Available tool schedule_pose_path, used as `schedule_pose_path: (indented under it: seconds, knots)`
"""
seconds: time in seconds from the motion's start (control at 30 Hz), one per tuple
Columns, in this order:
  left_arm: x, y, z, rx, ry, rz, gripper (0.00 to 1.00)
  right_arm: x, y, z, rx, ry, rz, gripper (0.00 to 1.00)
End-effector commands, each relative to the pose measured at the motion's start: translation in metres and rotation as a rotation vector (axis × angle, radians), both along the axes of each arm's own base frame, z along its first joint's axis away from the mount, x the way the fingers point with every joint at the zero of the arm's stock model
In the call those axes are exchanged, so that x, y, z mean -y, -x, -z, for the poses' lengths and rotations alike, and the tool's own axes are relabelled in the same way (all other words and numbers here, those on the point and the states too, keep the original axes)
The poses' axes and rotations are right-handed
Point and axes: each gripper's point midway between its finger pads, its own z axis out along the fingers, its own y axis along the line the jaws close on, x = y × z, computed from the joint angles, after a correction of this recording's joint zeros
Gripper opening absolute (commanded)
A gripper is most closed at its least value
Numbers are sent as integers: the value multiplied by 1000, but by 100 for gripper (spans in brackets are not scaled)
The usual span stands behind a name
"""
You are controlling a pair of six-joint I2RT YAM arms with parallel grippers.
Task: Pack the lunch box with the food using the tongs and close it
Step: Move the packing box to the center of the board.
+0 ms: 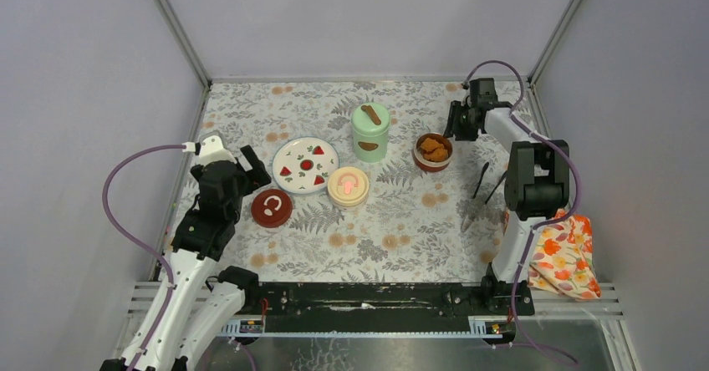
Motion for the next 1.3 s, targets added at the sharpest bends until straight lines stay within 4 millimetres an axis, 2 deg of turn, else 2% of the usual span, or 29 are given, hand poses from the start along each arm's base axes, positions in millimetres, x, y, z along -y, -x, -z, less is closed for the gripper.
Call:
schedule_pose_path:
  seconds: [0.0,0.27,0.57,0.73,0.83,1.0,1.27]
  knots:
    - [-2,-4,-9,36,-11,-6,98,-12,-2,-4,-1,14,-68,47]
    - [-1,-4,-10,40,-8,-1,98,-20,11,4,-28,30,-111,40]
    - [1,-4,-12,47,-1,8,98,-13,26,3,-27,85,-99,14]
    - [1,-3,-12,49,2,7,98,-19,43,-7,-3,122,-102,6]
    - [1,-3,-11,45,6,5,98,-24,59,-14,0,130,-90,3]
    - [3,-2,-5,23,56,-22,99,-33,100,-23,-33,187,-84,2]
    - [26,-2,42,-159,180,1,98,-63,170,-19,-74,188,-122,1]
